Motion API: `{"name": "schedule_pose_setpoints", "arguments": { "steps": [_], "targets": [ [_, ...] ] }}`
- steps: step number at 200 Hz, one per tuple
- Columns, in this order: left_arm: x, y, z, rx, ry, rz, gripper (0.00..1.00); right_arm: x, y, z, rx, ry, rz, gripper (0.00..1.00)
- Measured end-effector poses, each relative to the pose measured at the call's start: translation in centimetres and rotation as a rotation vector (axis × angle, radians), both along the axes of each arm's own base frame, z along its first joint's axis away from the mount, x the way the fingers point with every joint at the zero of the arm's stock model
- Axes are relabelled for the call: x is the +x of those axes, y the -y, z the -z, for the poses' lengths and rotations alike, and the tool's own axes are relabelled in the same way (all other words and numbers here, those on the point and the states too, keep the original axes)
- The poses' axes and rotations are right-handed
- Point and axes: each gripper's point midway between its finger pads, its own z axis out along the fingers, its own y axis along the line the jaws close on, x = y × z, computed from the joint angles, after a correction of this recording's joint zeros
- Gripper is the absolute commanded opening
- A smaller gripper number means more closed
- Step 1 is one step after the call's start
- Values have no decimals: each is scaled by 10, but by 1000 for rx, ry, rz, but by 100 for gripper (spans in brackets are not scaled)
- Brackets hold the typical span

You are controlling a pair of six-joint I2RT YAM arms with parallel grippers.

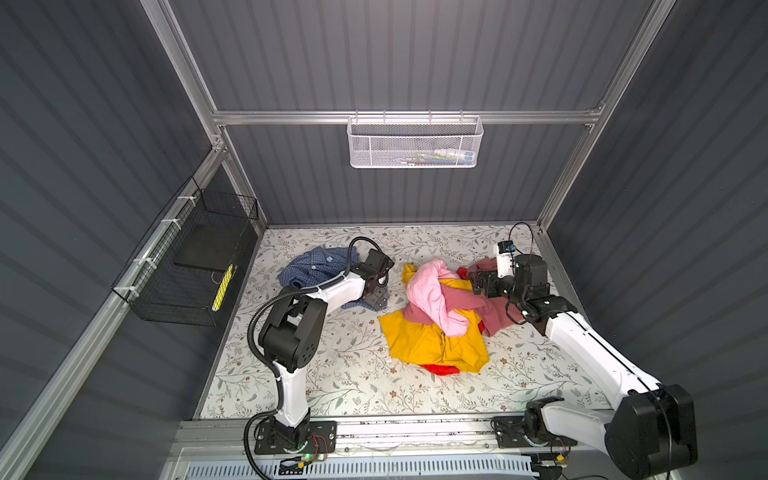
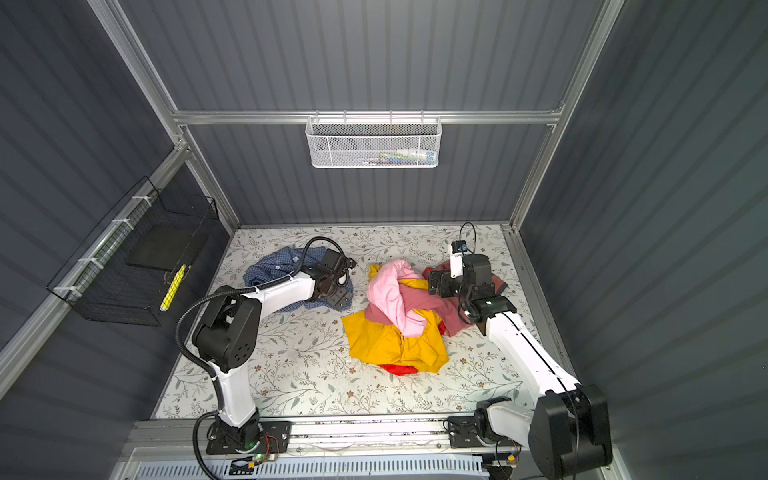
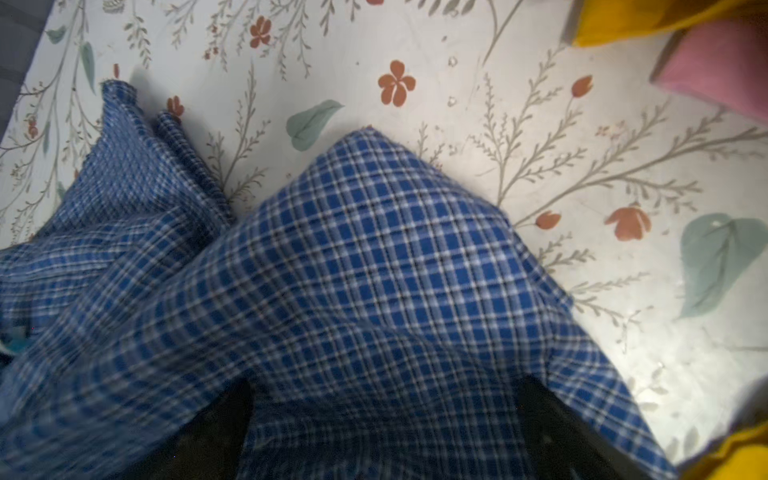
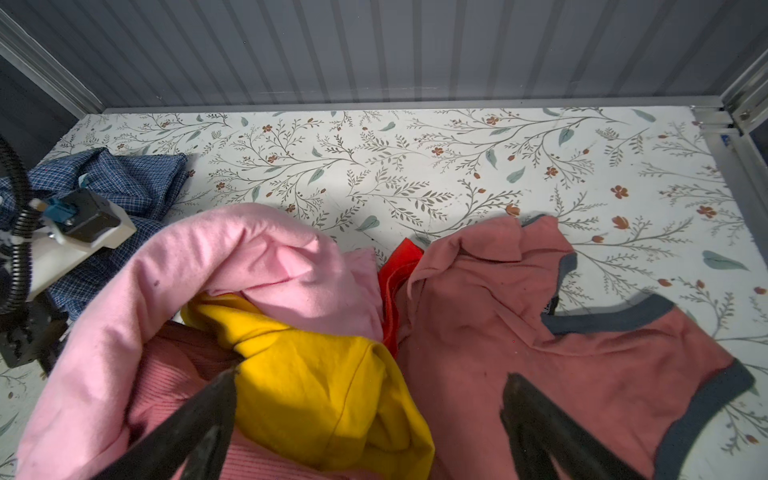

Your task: Pick out a specific cloth from the pile

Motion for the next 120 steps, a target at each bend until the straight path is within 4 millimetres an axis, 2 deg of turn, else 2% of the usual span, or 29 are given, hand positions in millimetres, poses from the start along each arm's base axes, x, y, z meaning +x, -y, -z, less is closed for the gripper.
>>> {"name": "schedule_pose_setpoints", "arguments": {
  "steps": [23,49,78,110,120],
  "targets": [
    [7,-1,9,-26,-44,-11,88,-1,1,-1,-7,4,1,99],
    [17,-16,13,-86,-72,-78,62,-2,2,-3,-14,7,4,99],
    [20,-37,16,-95,-93,-143,24,-2,4,-2,-21,6,12,99],
    [26,-37,8,-131,-91,-164,0,-2,5,-2,-22,4,14,99],
    [28,-33,4,-154,-85,-165,0,-2,5,-1,-22,3,14,99]
  ]
}}
